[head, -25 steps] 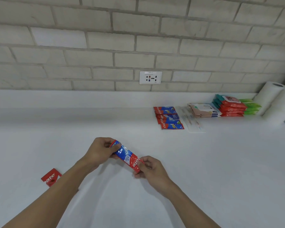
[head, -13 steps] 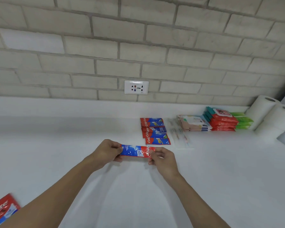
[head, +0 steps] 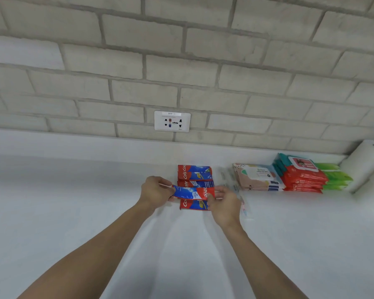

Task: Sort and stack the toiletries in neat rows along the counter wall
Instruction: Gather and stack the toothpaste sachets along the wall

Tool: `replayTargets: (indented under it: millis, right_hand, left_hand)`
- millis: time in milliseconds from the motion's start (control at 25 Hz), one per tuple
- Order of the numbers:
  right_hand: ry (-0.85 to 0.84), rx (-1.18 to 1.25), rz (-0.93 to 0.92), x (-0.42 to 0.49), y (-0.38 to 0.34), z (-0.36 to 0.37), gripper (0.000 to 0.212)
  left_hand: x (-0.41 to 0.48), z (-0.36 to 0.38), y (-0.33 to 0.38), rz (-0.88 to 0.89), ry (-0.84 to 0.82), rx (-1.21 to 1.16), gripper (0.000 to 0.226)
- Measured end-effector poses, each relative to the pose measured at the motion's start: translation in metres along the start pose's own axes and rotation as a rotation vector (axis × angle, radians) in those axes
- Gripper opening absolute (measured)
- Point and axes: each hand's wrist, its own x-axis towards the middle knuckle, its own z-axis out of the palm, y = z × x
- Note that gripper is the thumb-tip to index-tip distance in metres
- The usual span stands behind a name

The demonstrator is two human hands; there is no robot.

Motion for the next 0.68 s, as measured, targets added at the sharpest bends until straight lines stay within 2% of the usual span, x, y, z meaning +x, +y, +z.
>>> replayTargets:
  millis: [280, 680]
  right_hand:
    - [-0.015, -0.4, -0.046, 0.03, 0.005, -0.002, 0.027]
    - [-0.026, -0.593, -0.035, 0.043, 0.012, 0.005, 0.033]
  left_hand:
    - [0.021, 0.027, 0.001, -0.029, 0.043, 0.148, 0.01]
    - [0.032, 0.04, -0.01, -0.024, 0.09, 0.204, 0.018]
